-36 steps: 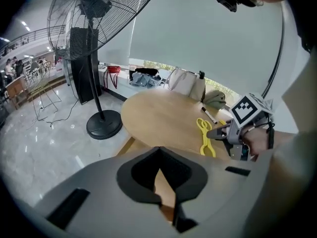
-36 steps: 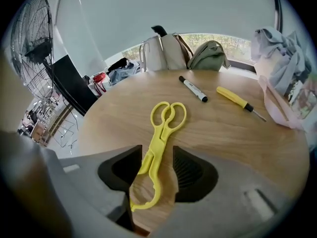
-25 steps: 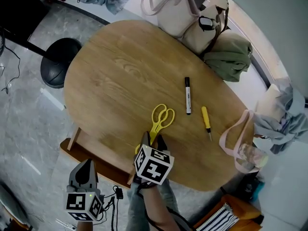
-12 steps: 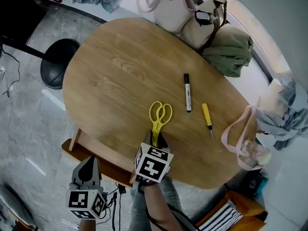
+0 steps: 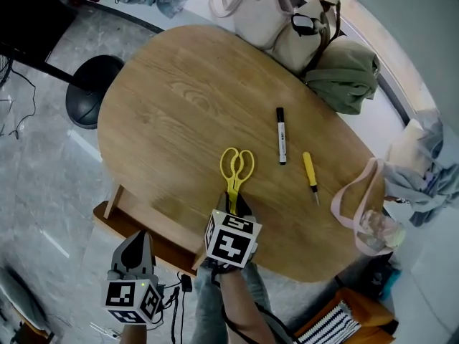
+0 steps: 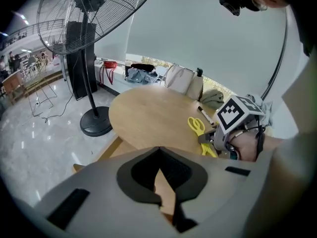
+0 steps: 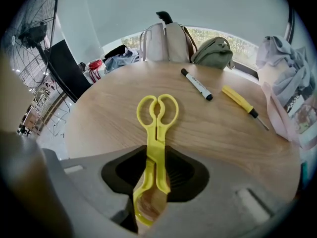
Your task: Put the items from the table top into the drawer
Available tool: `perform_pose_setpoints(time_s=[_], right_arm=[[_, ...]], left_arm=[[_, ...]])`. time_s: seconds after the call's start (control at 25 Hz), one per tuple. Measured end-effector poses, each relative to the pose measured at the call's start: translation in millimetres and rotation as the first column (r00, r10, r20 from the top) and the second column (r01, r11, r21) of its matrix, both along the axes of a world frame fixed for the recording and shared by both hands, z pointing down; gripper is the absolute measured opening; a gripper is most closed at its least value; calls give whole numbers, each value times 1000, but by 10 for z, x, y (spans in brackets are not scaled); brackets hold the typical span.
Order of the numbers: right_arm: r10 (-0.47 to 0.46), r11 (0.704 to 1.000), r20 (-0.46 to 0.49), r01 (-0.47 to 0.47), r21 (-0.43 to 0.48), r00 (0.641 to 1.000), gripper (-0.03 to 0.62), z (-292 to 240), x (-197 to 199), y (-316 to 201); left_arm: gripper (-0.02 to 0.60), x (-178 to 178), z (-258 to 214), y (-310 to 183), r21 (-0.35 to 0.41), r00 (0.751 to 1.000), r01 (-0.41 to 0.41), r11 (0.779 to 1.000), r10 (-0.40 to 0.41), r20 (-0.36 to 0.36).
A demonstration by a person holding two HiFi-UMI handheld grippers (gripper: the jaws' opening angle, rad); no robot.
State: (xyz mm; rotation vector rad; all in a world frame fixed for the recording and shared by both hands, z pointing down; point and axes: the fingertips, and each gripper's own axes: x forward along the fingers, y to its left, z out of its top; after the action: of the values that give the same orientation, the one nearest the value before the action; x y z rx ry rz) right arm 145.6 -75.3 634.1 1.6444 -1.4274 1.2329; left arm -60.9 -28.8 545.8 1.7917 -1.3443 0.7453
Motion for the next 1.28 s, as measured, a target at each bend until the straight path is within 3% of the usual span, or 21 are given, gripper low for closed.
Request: perform_pose_setpoints(time_s=[0.24,0.48,1.0,1.28], right_arm=[[-56,998,-17,56,1,998,120,-15,113,59],[-134,991,-42,134,10,990,120,-99,150,111],[-244,967,-90,250,59,966,120,-395,71,149],[-301,946,-107,311,87,947,120,-576,-144,198]], left_arm=[[-5,17,-52,137,1,997,77,997,-77,-15],[-5,4,-85,282,13,997,79,997,-79,-7],[-5,-290,-293,615,66,983,181,981,-181,-3],[-5,-634,-390,954,81,956,292,953,-292,-5]])
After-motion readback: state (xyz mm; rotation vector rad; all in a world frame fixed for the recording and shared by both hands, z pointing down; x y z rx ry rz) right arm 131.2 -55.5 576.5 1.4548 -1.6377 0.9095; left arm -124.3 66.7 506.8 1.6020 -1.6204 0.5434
